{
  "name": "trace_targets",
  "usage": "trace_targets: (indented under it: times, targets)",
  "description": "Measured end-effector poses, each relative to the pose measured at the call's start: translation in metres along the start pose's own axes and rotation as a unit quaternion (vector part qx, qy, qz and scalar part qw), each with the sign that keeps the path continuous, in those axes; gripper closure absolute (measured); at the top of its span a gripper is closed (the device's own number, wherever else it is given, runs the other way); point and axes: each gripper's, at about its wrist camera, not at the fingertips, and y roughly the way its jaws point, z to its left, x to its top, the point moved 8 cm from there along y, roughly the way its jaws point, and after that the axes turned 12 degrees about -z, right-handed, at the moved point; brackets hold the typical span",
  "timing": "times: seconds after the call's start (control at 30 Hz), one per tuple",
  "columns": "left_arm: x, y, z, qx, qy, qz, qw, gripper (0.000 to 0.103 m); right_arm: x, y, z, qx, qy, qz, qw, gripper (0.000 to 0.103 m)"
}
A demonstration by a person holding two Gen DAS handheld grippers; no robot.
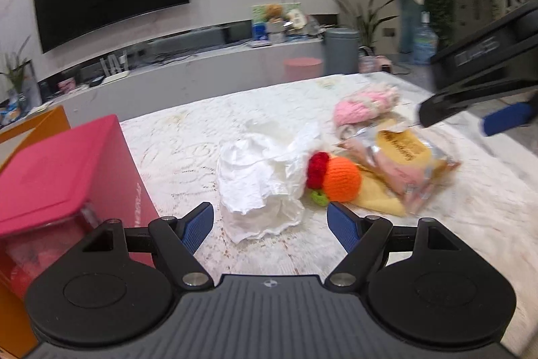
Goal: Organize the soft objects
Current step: 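Grasp the white tissue with the left tool while the right tool grasps the orange crochet fruit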
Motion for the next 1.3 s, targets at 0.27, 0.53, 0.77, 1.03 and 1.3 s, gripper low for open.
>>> trace_targets:
  times: [0.27, 0.53, 0.77, 1.03, 1.3]
  targets:
    - [-0.005, 0.04, 0.003, 0.042, -0.007, 0.008, 0.999, 0.013, -0.001, 0.003, -0.008, 0.006, 0.024, 0.005, 1.0, 0.028]
    - [-0.012, 0.052, 0.017, 0.02, -0.043, 0.024, 0.9986, 0.042, 0.001, 0.005, -0.011, 0.041, 0.083, 0.013, 0.996, 0.028]
    - [0.003, 0.013, 0.015, -0.002, -0.032, -0.005, 0.9995, 0.082, 0.002, 0.004, -0.011, 0.048, 0.085, 0.013, 0.995, 0.028]
    - [-0.002, -0.052, 0.016, -0.057, 0.012, -0.006, 0.9983, 0.083, -0.002, 0.003, -0.011, 0.042, 0.073, 0.017, 0.996, 0.028]
    - [-0.043, -0.066, 0.018, -0.08, 0.014, 0.054, 0.9953, 0.064, -0.008, 0.003, 0.0, 0.045, 0.042, 0.026, 0.998, 0.028]
